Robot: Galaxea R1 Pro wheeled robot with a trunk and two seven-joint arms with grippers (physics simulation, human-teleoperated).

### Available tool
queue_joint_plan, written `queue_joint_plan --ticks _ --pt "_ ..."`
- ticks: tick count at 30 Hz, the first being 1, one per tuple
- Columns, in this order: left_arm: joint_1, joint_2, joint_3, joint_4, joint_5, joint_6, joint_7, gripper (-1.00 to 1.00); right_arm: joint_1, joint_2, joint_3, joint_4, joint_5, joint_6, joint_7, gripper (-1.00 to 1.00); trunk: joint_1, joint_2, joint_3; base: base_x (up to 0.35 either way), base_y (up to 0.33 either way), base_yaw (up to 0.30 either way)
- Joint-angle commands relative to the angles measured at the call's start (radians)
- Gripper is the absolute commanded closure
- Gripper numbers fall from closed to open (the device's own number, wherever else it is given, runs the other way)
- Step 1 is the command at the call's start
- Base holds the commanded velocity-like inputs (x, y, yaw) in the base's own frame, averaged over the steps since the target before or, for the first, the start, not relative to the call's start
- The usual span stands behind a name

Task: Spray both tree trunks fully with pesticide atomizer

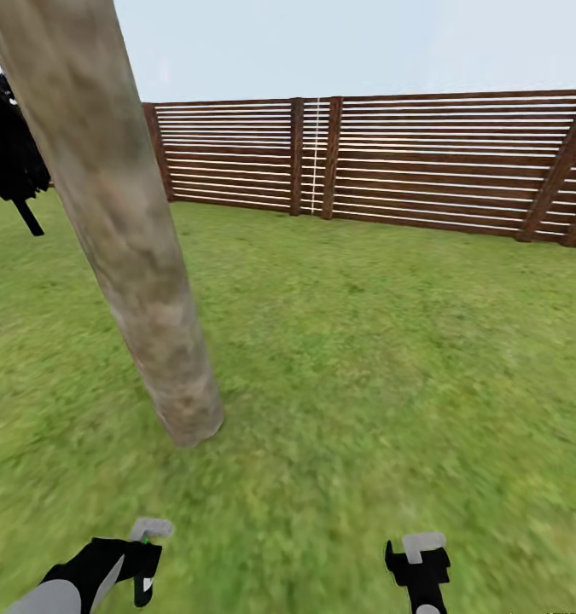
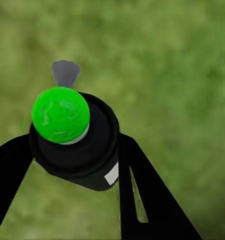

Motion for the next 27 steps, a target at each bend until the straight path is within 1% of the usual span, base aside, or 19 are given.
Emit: queue_joint_plan --ticks 1,4,7,8,10,12,13,16,17,18,20,21,23,25,27 --pt "0.000 0.000 0.009 -0.003 -0.008 0.006 -0.006 1.00 -0.001 0.000 -0.008 0.001 0.011 -0.002 -0.004 -1.00 0.000 0.000 -0.001 0.268 -0.206 -0.279" --pt "0.000 0.001 0.012 -0.005 -0.003 0.003 0.006 1.00 -0.001 0.000 -0.008 0.001 0.011 -0.002 -0.005 -1.00 0.000 0.000 -0.001 0.300 -0.140 -0.134" --pt "0.004 0.001 0.016 -0.046 -0.002 0.002 0.007 1.00 -0.001 0.001 -0.008 0.001 0.011 -0.002 -0.004 -1.00 0.000 0.000 -0.001 0.267 -0.021 -0.016" --pt "0.005 -0.004 0.014 -0.056 -0.001 0.002 0.008 1.00 -0.001 0.001 -0.008 0.001 0.011 -0.002 -0.004 -1.00 0.000 0.000 -0.001 0.086 -0.005 -0.004" --pt "0.000 -0.020 0.012 -0.066 -0.001 0.003 0.008 1.00 -0.001 0.001 -0.007 0.001 0.011 -0.002 -0.003 -1.00 0.000 0.000 -0.001 0.033 -0.002 -0.001" --pt "-0.005 -0.026 0.014 -0.078 -0.001 0.004 0.007 1.00 -0.001 0.001 -0.007 0.002 0.012 -0.002 -0.003 -1.00 0.000 0.000 -0.001 0.009 -0.001 0.000" --pt "-0.006 -0.025 0.014 -0.094 -0.001 0.005 0.007 1.00 -0.001 0.000 -0.008 0.002 0.012 -0.002 -0.003 -1.00 0.000 0.000 -0.001 0.004 0.000 0.000" --pt "-0.002 0.001 0.015 -0.124 -0.002 0.006 0.006 1.00 -0.001 0.000 -0.007 0.002 0.012 -0.002 -0.005 -1.00 0.000 0.000 -0.001 0.001 0.000 0.000" --pt "0.002 0.004 0.013 -0.126 -0.002 0.005 0.005 1.00 -0.001 0.001 -0.007 0.002 0.012 -0.002 -0.005 -1.00 0.000 0.000 -0.001 0.000 0.000 0.000" --pt "0.006 0.000 0.010 -0.127 -0.002 0.005 0.006 1.00 -0.001 0.002 -0.007 0.002 0.013 -0.002 -0.005 -1.00 0.000 0.000 -0.001 0.000 0.000 0.000" --pt "-0.002 -0.023 0.008 -0.129 -0.001 0.004 0.006 1.00 -0.001 0.001 -0.006 0.001 0.015 -0.002 -0.005 -1.00 0.000 0.000 -0.001 0.000 0.000 0.000" --pt "-0.005 -0.027 0.008 -0.129 -0.002 0.005 0.006 1.00 -0.001 -0.001 -0.006 0.001 0.016 -0.002 -0.004 -1.00 0.000 0.000 -0.001 0.000 0.000 0.000" --pt "-0.006 -0.017 0.012 -0.147 -0.003 0.007 0.006 1.00 0.001 -0.001 -0.006 0.002 0.017 -0.001 -0.003 -1.00 0.000 0.000 -0.001 0.000 0.000 0.000" --pt "-0.001 0.029 0.017 -0.202 0.000 0.009 0.002 1.00 0.015 0.000 -0.005 0.023 0.016 0.000 -0.003 -1.00 0.000 0.000 -0.001 0.000 0.000 0.000" --pt "0.004 0.033 0.018 -0.215 0.001 0.008 0.002 1.00 0.042 0.000 -0.005 0.043 0.015 0.001 -0.003 -1.00 0.000 0.000 -0.001 0.000 0.000 0.000"
